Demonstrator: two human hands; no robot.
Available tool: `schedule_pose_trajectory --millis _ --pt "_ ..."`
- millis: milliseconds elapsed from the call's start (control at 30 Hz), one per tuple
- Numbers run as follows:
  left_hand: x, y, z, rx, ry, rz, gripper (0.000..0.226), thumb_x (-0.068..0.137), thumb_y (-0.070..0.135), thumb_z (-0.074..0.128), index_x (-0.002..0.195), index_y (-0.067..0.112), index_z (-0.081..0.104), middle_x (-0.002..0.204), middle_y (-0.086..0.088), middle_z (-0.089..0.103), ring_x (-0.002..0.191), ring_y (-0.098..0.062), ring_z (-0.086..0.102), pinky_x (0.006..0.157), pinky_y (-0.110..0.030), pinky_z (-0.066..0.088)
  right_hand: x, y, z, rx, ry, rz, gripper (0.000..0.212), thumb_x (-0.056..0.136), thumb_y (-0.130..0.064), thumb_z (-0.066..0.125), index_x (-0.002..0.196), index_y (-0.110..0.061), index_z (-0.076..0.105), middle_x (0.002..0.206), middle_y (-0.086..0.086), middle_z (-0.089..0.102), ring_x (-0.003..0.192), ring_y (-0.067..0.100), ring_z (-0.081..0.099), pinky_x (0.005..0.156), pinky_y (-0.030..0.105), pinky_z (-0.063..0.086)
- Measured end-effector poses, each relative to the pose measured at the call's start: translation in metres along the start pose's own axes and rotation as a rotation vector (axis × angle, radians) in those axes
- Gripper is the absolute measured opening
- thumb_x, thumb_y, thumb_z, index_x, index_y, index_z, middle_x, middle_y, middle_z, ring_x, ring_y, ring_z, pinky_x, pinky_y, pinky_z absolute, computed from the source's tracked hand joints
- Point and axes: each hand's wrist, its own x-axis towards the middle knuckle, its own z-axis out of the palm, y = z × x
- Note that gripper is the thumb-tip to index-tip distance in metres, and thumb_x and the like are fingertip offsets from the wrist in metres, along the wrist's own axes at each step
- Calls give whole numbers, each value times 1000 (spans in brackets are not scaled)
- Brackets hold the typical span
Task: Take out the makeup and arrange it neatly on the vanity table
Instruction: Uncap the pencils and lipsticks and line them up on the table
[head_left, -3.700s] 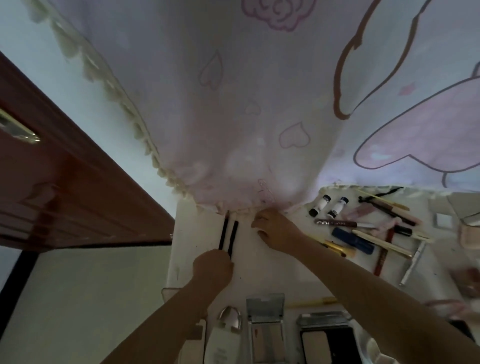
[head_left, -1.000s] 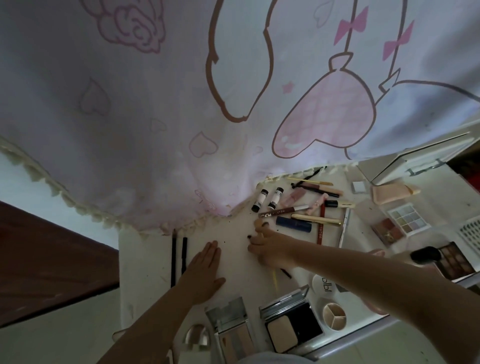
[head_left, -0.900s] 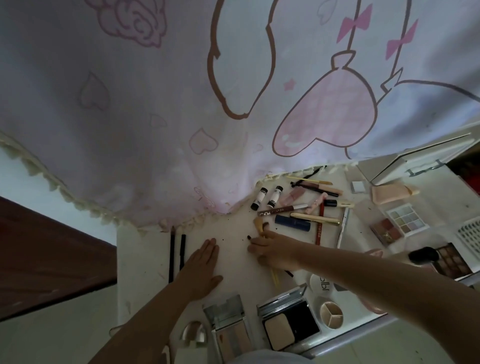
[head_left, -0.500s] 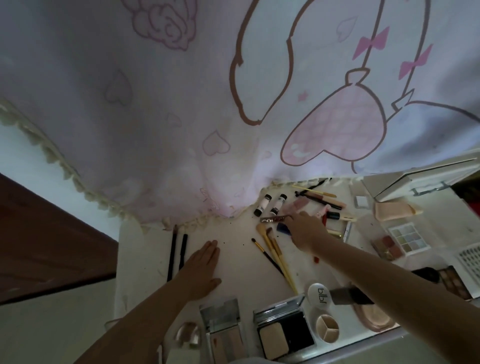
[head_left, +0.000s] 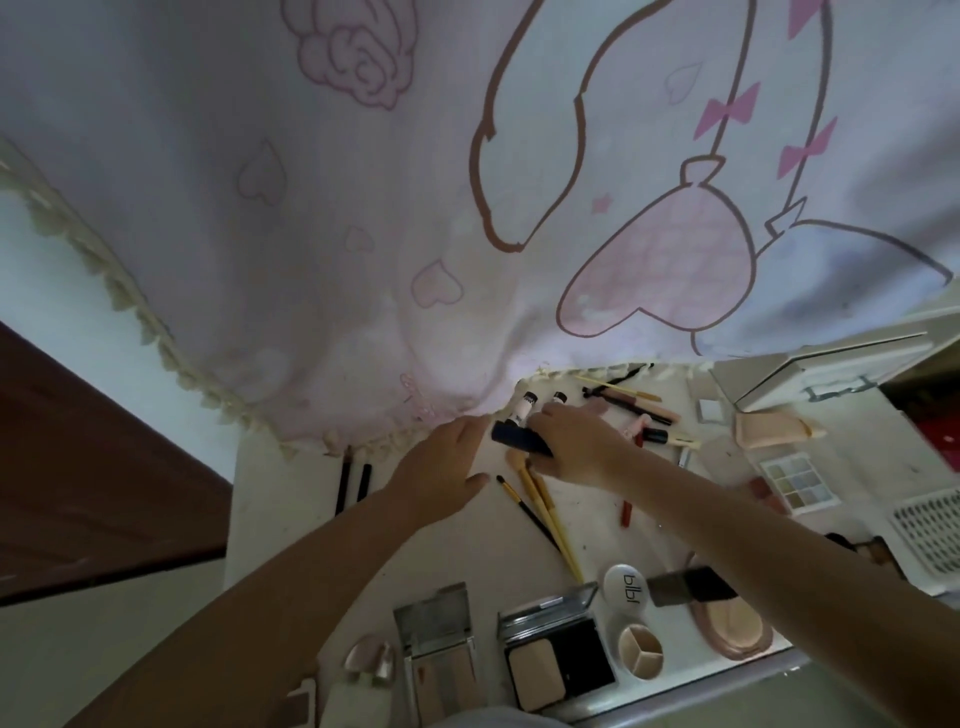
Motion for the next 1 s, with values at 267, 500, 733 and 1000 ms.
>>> schedule_pose_trajectory --millis 267,500,733,1000 --pt "-16 -4 -31 -187 -4 29 22 89 23 56 89 1 58 81 -3 46 77 -16 43 63 -28 27 -9 -25 -23 131 -19 -172 25 87 -30 59 95 -8 65 85 8 66 79 16 59 74 27 43" --pt "-51 -47 -47 -178 118 -118 18 87 22 60 91 4 62 70 10 41 73 -14 43 61 -14 28 -11 -8 -29 243 47 -148 14 86 -20 59 87 -8 65 73 -6 62 65 1 51 65 3 36" --pt "-61 -45 -42 -260 138 -95 13 85 17 62 90 5 63 68 13 42 63 1 38 60 -13 29 6 -35 -14 318 89 -272 9 85 -20 60 85 -11 64 64 -13 43 63 -2 40 63 8 32" --pt "-62 -42 -29 -250 59 -139 21 86 21 59 69 22 47 62 12 37 58 1 35 57 -11 29 23 -55 2 433 -18 -235 15 84 -21 62 95 -10 61 75 -5 55 63 8 49 63 19 40"
